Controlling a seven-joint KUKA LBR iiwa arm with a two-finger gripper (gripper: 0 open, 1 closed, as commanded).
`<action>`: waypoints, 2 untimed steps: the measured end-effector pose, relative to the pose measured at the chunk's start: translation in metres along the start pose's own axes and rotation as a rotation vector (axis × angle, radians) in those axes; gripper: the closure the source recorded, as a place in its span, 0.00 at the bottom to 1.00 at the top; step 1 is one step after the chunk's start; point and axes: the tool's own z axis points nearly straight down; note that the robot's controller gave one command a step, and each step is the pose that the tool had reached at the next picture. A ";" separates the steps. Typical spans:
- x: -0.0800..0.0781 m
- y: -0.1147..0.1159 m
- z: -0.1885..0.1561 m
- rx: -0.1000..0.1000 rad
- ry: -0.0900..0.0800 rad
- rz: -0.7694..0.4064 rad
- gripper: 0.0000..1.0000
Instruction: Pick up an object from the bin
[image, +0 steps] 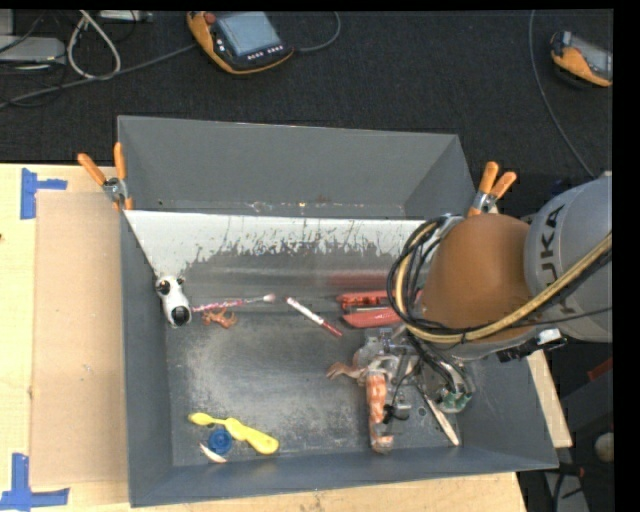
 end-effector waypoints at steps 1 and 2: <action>-0.002 0.000 -0.004 0.000 -0.008 0.000 1.00; -0.002 0.000 -0.004 0.000 -0.008 0.000 1.00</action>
Offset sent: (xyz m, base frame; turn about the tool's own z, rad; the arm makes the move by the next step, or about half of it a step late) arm 0.0000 0.0000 0.0000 0.0000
